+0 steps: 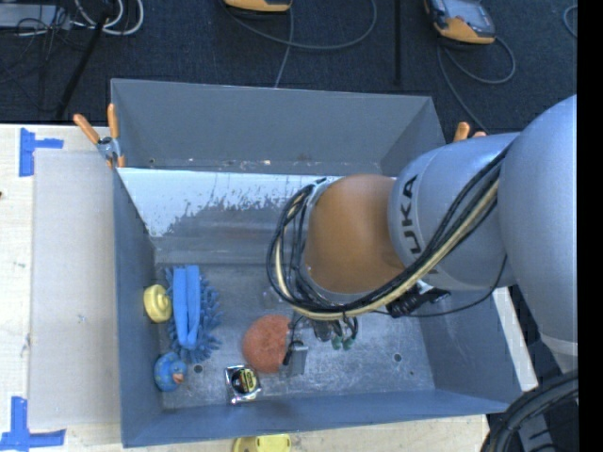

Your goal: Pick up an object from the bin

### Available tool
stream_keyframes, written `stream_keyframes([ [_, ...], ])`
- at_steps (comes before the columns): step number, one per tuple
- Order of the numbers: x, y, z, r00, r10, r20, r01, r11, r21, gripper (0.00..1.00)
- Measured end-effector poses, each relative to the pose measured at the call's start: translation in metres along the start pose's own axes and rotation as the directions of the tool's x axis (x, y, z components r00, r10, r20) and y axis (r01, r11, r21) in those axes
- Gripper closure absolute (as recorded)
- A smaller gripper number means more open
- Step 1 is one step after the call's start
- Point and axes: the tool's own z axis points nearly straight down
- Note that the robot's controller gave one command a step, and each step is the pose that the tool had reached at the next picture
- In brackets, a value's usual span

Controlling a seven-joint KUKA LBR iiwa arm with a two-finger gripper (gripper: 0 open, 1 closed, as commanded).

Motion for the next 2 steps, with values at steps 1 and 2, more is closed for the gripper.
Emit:
stream_keyframes([
  [1, -0.0038, -0.0102, 0.0351, 1.000, -0.015, -0.006, 0.015, 1.000, 0.000, 1.00],
  [2, -0.0039, -0.0104, 0.0351, 1.000, -0.014, -0.006, 0.014, 1.000, 0.000, 1.00],
])
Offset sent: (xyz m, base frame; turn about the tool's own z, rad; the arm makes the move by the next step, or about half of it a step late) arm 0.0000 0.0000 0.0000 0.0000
